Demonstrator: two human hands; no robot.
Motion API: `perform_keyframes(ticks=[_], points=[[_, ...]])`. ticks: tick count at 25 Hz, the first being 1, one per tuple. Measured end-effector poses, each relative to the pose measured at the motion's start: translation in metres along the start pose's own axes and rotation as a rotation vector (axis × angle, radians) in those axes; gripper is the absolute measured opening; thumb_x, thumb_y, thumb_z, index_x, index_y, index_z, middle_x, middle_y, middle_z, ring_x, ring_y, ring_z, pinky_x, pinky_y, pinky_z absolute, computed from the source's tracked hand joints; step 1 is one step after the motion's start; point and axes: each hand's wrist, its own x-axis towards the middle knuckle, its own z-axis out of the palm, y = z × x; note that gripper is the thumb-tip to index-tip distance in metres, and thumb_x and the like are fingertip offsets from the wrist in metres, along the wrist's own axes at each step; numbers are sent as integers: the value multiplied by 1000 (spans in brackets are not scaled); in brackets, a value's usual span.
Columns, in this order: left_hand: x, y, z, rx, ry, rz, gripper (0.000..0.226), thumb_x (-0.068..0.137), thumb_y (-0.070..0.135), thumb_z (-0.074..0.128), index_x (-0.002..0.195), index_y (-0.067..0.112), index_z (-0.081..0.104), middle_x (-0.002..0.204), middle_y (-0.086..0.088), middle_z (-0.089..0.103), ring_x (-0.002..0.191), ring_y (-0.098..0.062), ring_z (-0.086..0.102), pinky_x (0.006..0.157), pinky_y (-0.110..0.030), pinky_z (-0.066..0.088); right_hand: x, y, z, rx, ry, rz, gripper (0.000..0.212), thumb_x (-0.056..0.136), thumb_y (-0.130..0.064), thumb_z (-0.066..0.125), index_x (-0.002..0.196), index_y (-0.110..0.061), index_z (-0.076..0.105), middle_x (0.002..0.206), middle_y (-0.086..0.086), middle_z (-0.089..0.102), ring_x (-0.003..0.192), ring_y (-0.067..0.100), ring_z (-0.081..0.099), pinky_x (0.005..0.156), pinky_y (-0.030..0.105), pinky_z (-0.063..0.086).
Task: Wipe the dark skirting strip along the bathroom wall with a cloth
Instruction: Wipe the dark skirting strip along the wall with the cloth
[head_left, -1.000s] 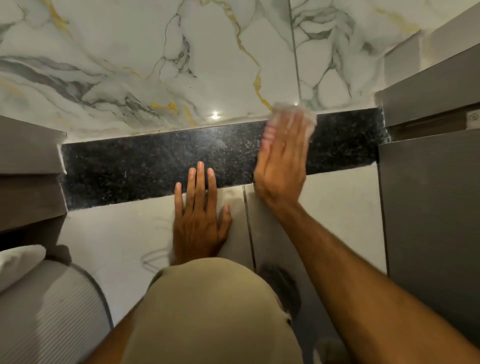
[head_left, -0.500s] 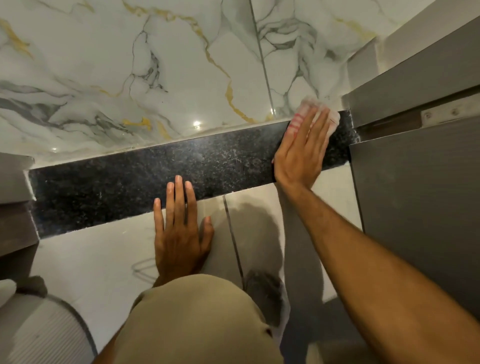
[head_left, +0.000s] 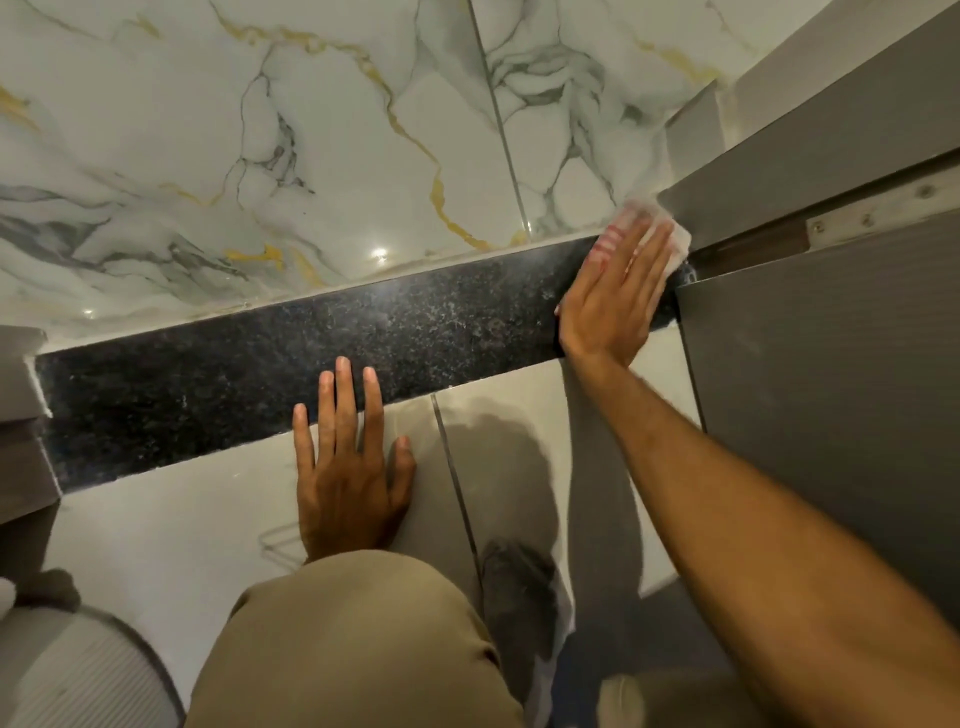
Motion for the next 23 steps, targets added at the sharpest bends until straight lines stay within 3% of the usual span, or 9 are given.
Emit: perform_keyframes(ticks=[2, 5, 7, 9, 12, 15, 17, 20, 23], points=[[0, -1, 0, -4, -12, -7, 74, 111, 47, 26, 174, 11, 13, 182, -20, 15, 169, -36, 17, 138, -57, 8, -25, 3, 0, -3, -29, -22, 68, 120, -38, 20, 178, -4, 9, 187, 20, 8, 175, 36, 8, 144, 51, 17], [2, 1, -11, -51, -51, -33, 73, 108, 45, 28, 172, 9, 24, 180, -22, 23, 166, -39, 27, 133, -65, 24, -119, 19, -15, -35, -133, -106, 69, 119, -37, 23, 178, -4, 7, 187, 20, 5, 176, 36, 6, 145, 50, 13], [4, 4, -16, -65, -57, -42, 73, 106, 44, 29, 170, 8, 29, 178, -22, 28, 163, -40, 32, 130, -67, 30, -123, 25, -21, -36, -182, -166, 71, 118, -37, 26, 178, -4, 5, 187, 21, 3, 175, 38, 5, 144, 52, 16], [3, 3, -15, -69, -60, -21, 73, 107, 45, 30, 171, 10, 27, 179, -21, 26, 165, -38, 29, 132, -65, 26, -77, 17, -16, -2, -143, -133, 70, 120, -35, 28, 178, -4, 5, 187, 20, 2, 175, 37, 4, 143, 54, 17], [4, 1, -2, -41, -33, -2, 74, 109, 48, 28, 174, 13, 18, 182, -18, 18, 169, -34, 19, 137, -57, 7, -32, -7, 0, 30, -63, -53, 69, 121, -38, 25, 178, -5, 6, 187, 20, 5, 175, 37, 7, 142, 56, 21], [3, 0, -8, -27, -2, -20, 74, 109, 47, 30, 174, 14, 18, 182, -17, 19, 169, -31, 14, 138, -50, -6, -105, -2, -2, -45, -147, -330, 70, 119, -35, 26, 178, -6, 0, 188, 18, -3, 176, 35, 0, 144, 53, 17], [3, 4, -5, -31, -15, -4, 75, 108, 46, 32, 174, 13, 20, 182, -17, 19, 168, -32, 16, 138, -49, -8, -163, 29, -10, -131, -272, -400, 78, 117, -40, 34, 178, -7, -4, 187, 17, -8, 176, 37, -1, 143, 54, 21], [1, 0, -6, -41, -17, -5, 74, 109, 48, 30, 174, 14, 19, 182, -16, 17, 169, -32, 16, 138, -49, -6, -166, 38, -20, -78, -220, -219, 77, 116, -42, 31, 178, -6, 3, 187, 19, 2, 175, 39, 7, 141, 57, 25], [1, 2, -3, -60, -11, -8, 73, 110, 49, 29, 175, 16, 15, 183, -14, 15, 171, -30, 12, 139, -51, -4, -103, -21, -9, 58, -147, -120, 71, 117, -38, 25, 176, 0, 13, 185, 25, 12, 173, 44, 14, 140, 60, 25]])
